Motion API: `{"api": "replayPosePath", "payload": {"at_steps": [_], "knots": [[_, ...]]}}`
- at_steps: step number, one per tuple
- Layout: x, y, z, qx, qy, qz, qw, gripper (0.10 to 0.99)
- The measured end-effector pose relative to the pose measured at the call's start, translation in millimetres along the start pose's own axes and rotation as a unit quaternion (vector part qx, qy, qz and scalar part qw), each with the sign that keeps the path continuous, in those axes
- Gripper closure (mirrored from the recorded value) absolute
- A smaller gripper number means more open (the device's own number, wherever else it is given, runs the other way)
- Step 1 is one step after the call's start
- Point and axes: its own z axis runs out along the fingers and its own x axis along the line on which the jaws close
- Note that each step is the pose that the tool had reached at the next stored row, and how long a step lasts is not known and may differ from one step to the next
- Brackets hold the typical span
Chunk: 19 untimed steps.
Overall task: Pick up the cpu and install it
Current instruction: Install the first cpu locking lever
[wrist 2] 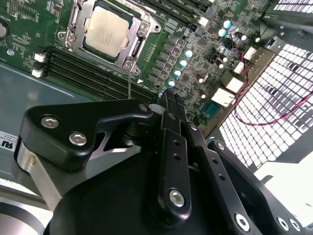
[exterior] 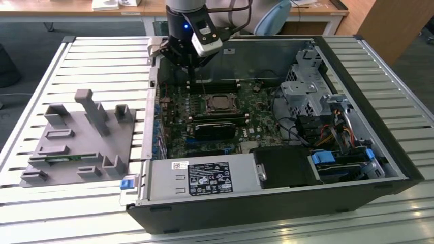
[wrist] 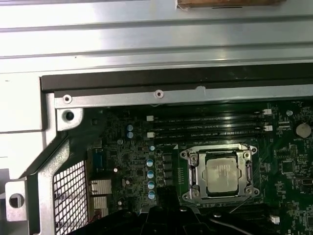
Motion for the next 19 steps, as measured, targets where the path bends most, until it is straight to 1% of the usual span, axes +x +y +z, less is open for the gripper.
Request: {"api": "replayPosePath", "payload": {"at_steps": [7, 11, 14, 19], "knots": [[-1.7, 2.0, 8.5, 0.0, 0.0004, 0.0, 1.0, 0.965], [-2.1, 4.0, 11.7, -0.0014, 0.0006, 0.0, 1.0, 0.965], [-2.2, 7.0, 14.0, -0.0026, 0.0006, 0.0, 1.0, 0.965], [-2.5, 13.3, 17.5, -0.0028, 0.0007, 0.0, 1.0, 0.965]]}}
